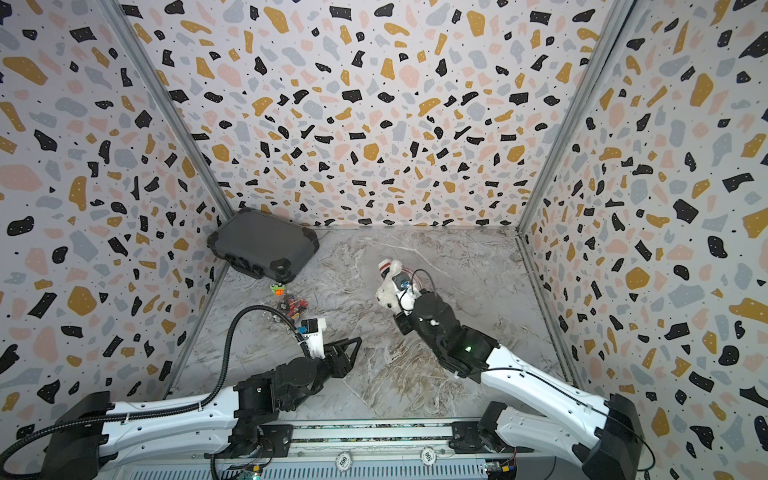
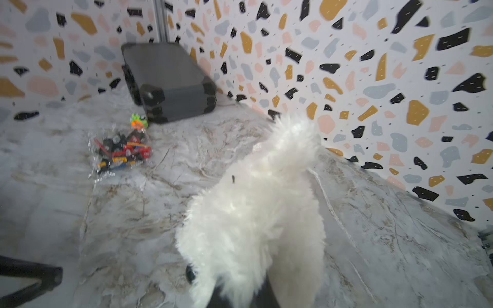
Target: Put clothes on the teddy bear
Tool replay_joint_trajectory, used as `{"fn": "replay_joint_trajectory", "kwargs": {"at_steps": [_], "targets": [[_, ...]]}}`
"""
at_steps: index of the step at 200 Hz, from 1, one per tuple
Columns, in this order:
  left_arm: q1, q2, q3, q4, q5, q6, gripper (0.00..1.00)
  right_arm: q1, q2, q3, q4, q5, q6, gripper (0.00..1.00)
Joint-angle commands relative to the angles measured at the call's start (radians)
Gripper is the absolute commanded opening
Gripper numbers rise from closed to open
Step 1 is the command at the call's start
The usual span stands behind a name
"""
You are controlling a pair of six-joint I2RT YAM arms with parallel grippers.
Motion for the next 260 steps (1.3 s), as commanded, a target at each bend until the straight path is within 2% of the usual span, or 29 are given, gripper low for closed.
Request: {"fn": "replay_joint_trajectory", "kwargs": {"at_steps": [1,33,61,133,164,201,232,260], "targets": [[0.021,-0.075,-0.033,-0.029,-0.022,-0.022,0.54,0.068,0.066,0.005,0.015,0.172,-0.03,0.0],[0.031,-0.194,-0.067,-0.121,-0.041,-0.06,0.54,0.129,0.158,-0.019,0.025,0.125,0.03,0.0],[0.033,-0.254,-0.086,-0.172,-0.053,-0.08,0.55,0.181,0.189,-0.049,0.045,0.022,0.104,0.0],[0.039,-0.186,-0.051,-0.216,-0.071,-0.07,0.58,0.244,0.311,-0.109,0.128,-0.19,0.263,0.12],[0.039,-0.158,-0.057,-0.208,-0.069,-0.084,0.58,0.248,0.331,-0.128,0.166,-0.257,0.305,0.23],[0.039,-0.143,-0.054,-0.227,-0.071,-0.085,0.6,0.21,0.278,-0.144,0.185,-0.333,0.32,0.45],[0.039,-0.1,-0.028,-0.243,-0.073,-0.071,0.64,0.131,0.188,-0.15,0.166,-0.402,0.319,0.59],[0.038,-0.024,0.022,-0.263,-0.041,-0.066,0.72,0.026,0.102,-0.139,0.113,-0.453,0.3,0.71]]}}
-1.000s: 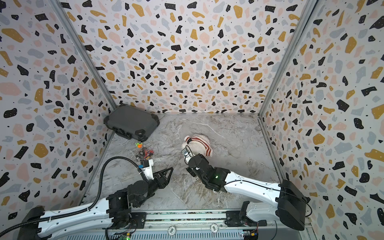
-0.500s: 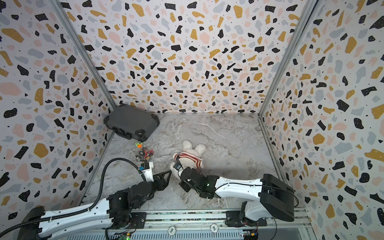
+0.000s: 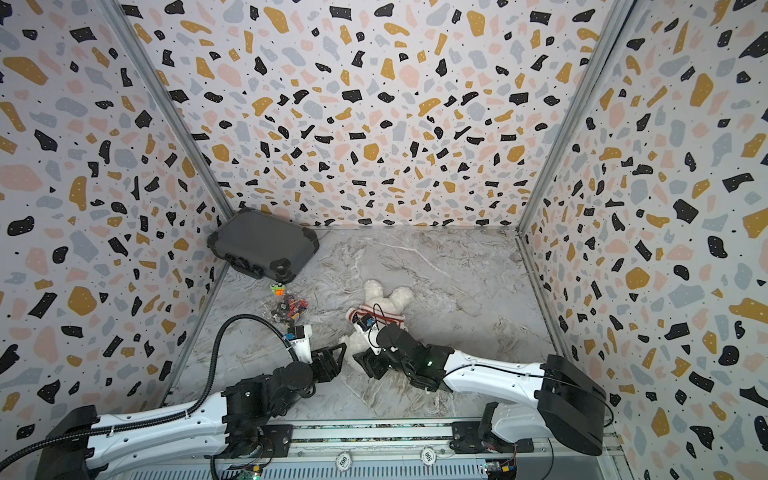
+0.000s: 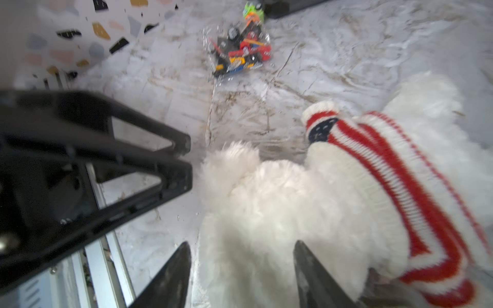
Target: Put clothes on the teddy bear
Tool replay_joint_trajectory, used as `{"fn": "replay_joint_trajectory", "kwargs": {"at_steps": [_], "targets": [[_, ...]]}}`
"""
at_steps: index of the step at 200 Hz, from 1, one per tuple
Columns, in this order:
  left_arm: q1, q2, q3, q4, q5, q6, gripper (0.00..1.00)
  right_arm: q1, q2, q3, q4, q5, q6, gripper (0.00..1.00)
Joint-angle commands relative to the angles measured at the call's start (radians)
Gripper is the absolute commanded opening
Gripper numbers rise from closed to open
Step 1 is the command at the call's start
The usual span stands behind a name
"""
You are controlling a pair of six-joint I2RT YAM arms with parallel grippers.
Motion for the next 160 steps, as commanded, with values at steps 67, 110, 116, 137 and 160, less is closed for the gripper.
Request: {"fn": "replay_joint_trajectory", "kwargs": {"at_steps": [67,110,116,137,160], "targets": [[-0.063,0.256,0.118,0.02,-0.002,-0.074,0.88,-0.382,-0.011,0.107,-0.115,-0.22,-0.11,0.72],[-0.078,0.349,0.099,0.148,0.011,-0.108,0.81,-0.439,0.089,0.107,-0.029,-0.3,-0.092,0.7],[-0.078,0.361,0.106,0.15,0.011,-0.103,0.79,-0.439,0.1,0.107,-0.016,-0.316,-0.089,0.7],[-0.077,0.4,0.126,0.146,0.01,-0.094,0.7,-0.439,0.142,0.112,0.018,-0.335,-0.083,0.67],[-0.075,0.423,0.121,0.175,0.012,-0.092,0.62,-0.439,0.188,0.14,0.028,-0.334,-0.089,0.63]]}}
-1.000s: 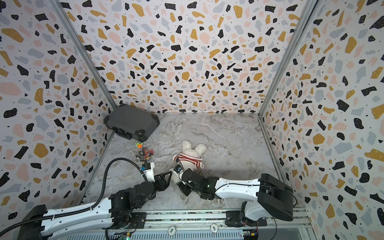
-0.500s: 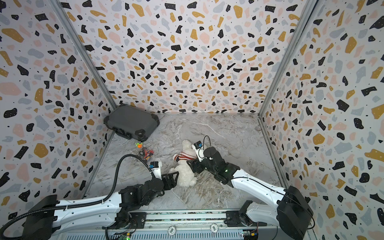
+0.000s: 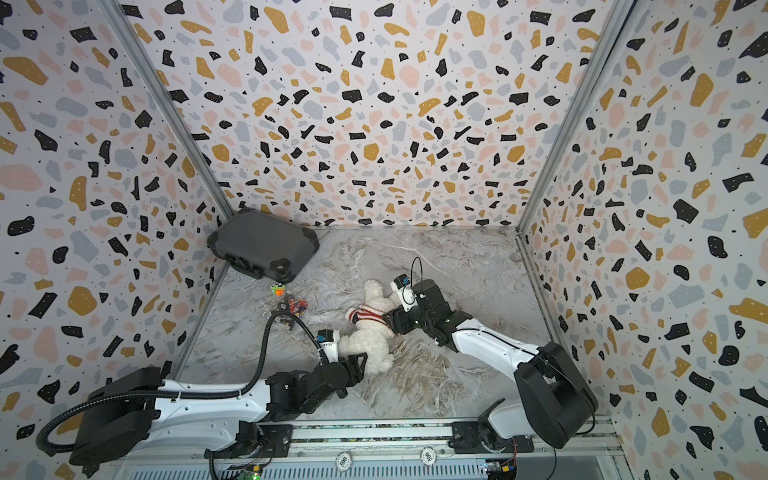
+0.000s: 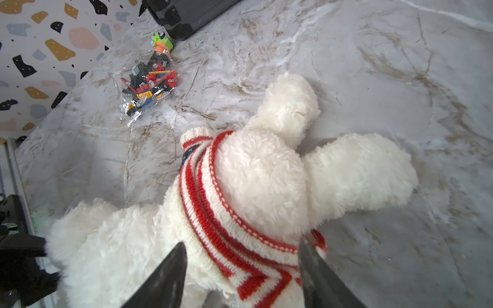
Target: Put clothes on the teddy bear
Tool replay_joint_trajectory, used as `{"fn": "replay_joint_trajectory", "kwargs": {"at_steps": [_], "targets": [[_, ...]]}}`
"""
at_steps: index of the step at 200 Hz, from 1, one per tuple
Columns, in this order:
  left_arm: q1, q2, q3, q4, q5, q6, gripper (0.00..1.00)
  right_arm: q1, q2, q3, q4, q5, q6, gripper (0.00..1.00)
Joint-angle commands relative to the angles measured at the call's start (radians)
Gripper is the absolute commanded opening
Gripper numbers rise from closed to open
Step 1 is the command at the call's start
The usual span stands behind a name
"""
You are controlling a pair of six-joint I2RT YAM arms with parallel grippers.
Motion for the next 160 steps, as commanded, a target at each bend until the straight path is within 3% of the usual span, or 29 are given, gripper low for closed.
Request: {"fn": "replay_joint_trajectory", "kwargs": {"at_steps": [1,53,160], "targets": [[-0.001,0.019,0.025,0.062,-0.012,0.006,0.62,0.0,0.026,0.062,0.047,-0.031,-0.004,0.63],[0.017,0.004,0.0,0.067,-0.013,0.012,0.43,0.001,0.084,0.109,0.042,0.026,-0.022,0.45],[0.042,-0.009,-0.022,0.112,-0.008,0.029,0.41,0.047,0.138,0.118,0.028,0.064,-0.047,0.25]]}}
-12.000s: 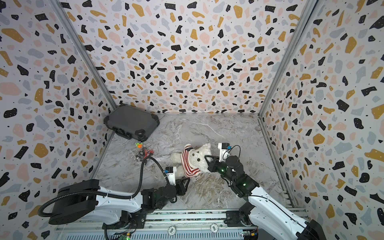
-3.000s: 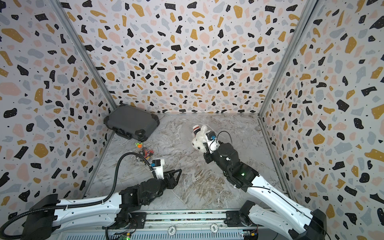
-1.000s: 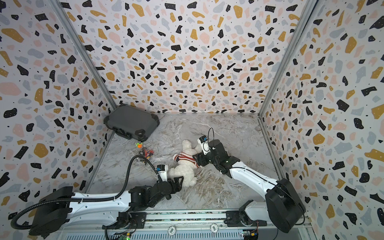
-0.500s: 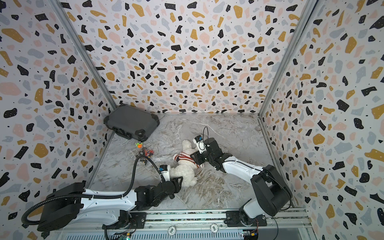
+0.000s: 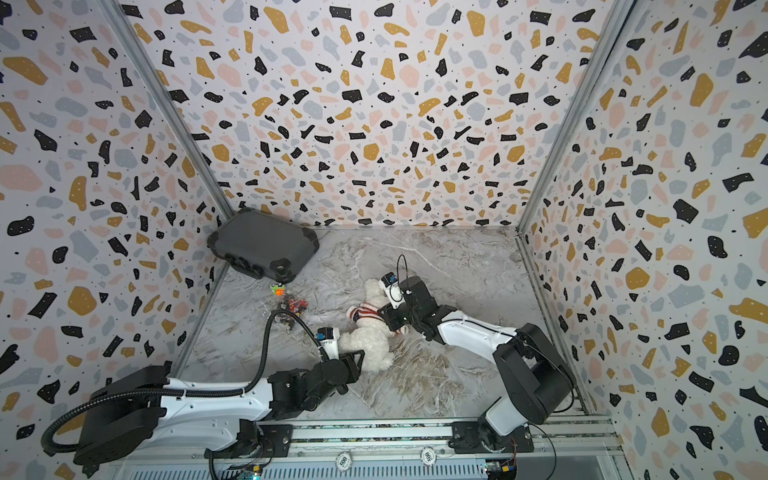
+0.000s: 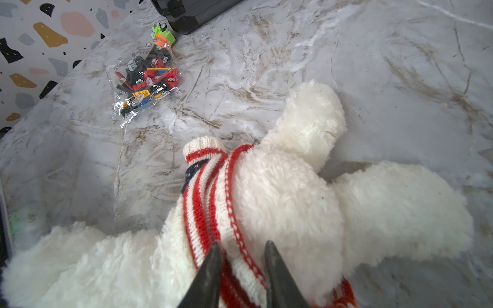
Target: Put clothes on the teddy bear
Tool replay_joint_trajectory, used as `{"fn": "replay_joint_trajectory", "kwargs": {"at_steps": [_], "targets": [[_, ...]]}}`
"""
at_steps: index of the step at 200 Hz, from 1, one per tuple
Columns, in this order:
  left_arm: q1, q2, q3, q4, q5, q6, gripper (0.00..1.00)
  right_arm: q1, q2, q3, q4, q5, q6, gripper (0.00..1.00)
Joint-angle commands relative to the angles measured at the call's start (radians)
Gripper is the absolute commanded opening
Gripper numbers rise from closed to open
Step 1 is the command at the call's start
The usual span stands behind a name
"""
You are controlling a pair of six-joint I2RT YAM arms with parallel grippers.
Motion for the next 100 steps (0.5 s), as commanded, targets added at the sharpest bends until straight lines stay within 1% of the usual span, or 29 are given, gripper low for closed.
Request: {"fn": "replay_joint_trajectory", "kwargs": {"at_steps": [1,56,80,100], "targets": [[0.01,-0.018,-0.012,0.044,-0.013,0.021,0.41,0.005,0.005,0.033,-0.008,0.025,-0.015,0.25],[0.025,-0.026,-0.023,0.046,-0.012,0.027,0.39,0.005,0.0,0.022,-0.004,0.067,-0.021,0.1],[0.037,-0.035,-0.04,0.05,-0.013,0.029,0.31,0.006,-0.033,0.009,0.0,0.093,-0.023,0.0],[0.055,-0.058,-0.067,0.052,-0.012,0.032,0.17,0.006,-0.086,-0.017,0.009,0.114,-0.02,0.0]]}}
